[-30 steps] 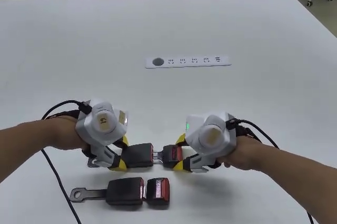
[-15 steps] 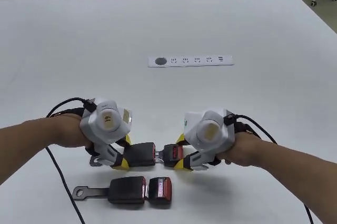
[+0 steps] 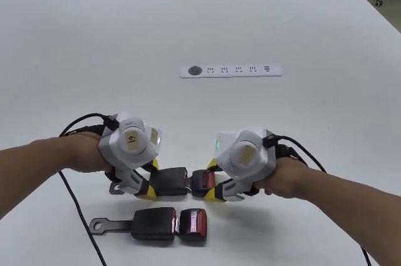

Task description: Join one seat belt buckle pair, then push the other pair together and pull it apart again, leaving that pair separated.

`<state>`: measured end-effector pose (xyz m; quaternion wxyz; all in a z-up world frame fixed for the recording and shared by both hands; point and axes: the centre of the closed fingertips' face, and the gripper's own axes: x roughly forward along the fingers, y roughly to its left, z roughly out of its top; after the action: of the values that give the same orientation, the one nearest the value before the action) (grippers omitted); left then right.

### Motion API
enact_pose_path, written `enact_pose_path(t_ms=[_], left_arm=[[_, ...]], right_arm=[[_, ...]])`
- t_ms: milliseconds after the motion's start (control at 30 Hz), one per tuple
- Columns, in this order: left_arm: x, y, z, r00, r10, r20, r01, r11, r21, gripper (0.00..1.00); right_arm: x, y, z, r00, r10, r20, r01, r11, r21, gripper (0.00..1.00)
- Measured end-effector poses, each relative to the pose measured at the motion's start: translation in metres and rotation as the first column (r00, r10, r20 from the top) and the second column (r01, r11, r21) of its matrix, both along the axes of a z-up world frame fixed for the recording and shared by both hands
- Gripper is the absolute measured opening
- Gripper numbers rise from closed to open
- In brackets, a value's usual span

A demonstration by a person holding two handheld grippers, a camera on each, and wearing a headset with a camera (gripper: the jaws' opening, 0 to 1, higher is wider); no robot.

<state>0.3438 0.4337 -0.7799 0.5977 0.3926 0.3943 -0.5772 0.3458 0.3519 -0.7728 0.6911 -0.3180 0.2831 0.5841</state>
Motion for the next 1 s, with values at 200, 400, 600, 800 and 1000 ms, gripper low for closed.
enact_pose_path(t_ms=[200,400,600,800,1000], left_arm=[[0.0014,0.0004,-0.0023,0.999,-0.037,0.004,0.036,0.999,0.015,0.29],[-0.0009,-0.0013,-0.001,0.998,-0.066,0.001,0.066,0.997,0.029,0.29],[0.0004,0.0,-0.0021,0.999,-0.042,-0.003,0.042,0.998,0.037,0.3],[0.0009,0.0012,-0.0034,1.0,-0.015,-0.008,0.015,0.999,0.05,0.3],[0.0004,0.0013,-0.0026,1.0,-0.017,-0.015,0.018,0.997,0.074,0.31]], right_arm=[[0.0005,0.0014,-0.0004,1.0,0.009,-0.008,-0.009,1.0,-0.005,0.26],[0.0002,0.0033,-0.0009,1.0,0.01,-0.008,-0.01,1.0,-0.015,0.26],[-0.0011,0.0031,-0.0002,1.0,0.009,-0.007,-0.01,1.0,-0.019,0.26],[0.001,0.003,-0.0017,1.0,0.023,-0.001,-0.023,0.999,-0.03,0.28],[0.0015,0.0015,-0.0029,1.0,0.025,-0.002,-0.025,0.999,-0.044,0.28]])
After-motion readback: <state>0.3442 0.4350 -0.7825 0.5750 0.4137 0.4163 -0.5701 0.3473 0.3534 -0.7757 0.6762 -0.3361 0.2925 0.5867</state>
